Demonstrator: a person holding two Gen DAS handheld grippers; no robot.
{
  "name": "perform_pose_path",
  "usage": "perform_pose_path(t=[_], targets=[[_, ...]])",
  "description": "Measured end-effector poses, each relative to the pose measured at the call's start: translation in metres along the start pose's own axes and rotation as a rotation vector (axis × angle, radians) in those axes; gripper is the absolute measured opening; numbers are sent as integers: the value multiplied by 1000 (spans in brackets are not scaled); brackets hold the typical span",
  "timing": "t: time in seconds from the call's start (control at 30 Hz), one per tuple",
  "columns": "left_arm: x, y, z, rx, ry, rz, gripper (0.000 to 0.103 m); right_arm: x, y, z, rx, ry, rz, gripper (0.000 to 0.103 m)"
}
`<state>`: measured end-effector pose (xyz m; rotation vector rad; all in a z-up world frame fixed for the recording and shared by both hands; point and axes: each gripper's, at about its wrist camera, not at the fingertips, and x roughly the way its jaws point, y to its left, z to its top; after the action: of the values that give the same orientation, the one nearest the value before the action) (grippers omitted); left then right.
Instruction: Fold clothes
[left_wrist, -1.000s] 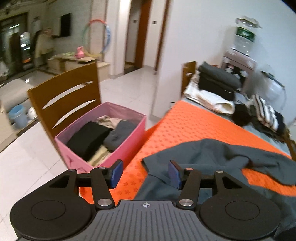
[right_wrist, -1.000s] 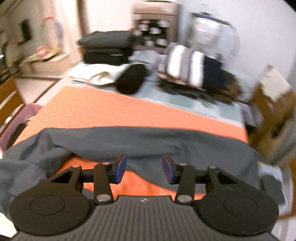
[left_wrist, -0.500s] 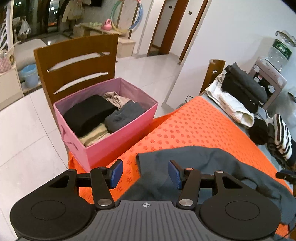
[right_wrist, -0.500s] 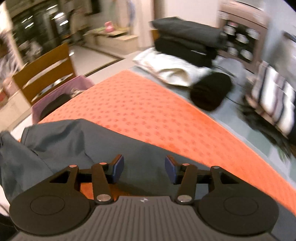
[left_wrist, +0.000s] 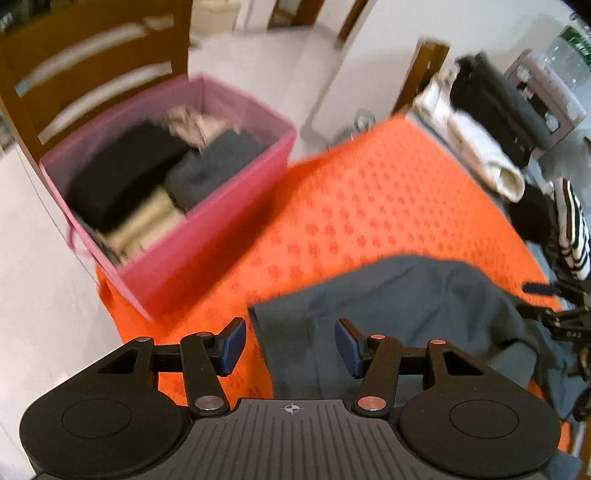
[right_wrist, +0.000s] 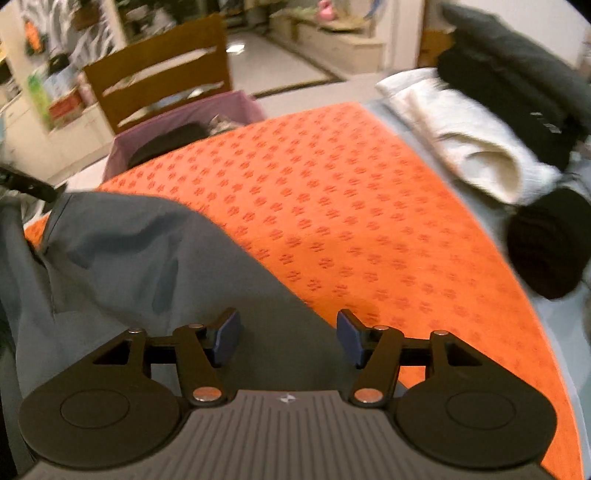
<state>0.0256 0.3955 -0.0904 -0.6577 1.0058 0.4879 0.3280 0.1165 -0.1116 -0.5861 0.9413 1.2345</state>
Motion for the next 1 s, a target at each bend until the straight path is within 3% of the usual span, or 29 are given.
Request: perform_pose_path(t=[0.07,0.17,0.27,0.33,0.37,0.4,0.5,0.53,0.8,1.0], targets=[[14,3,1,-12,57,-7,55,12,-1,4,-24,26,12,65],[21,2,0,-16,66,-21,50,28,0,9,-63,68,31,67],[24,-2,0,-21,50,-28,34,40,7,9,-113,86,17,69],[26,-6,-1,-11,26,-27,14,41,10,8,-127,81,15,66],[27,-9,-2,-3,16,-21,11,41,12,9,-131,77,12,61],[28,-13,-3,15,6,-17,9,40,13,9,-136,73,10,49],[20,-26,-4,93,-48,22,9,32,17,6,-142,60,-4,5],[16,-29,-2,111,-68,33,9,29,19,5,-143,55,-10,3],[-34,-64,39,238,-255,48,8,-47,29,10,-94,-149,-204,2],[-64,-110,94,336,-436,7,8,-102,12,41,-80,-316,-404,2]])
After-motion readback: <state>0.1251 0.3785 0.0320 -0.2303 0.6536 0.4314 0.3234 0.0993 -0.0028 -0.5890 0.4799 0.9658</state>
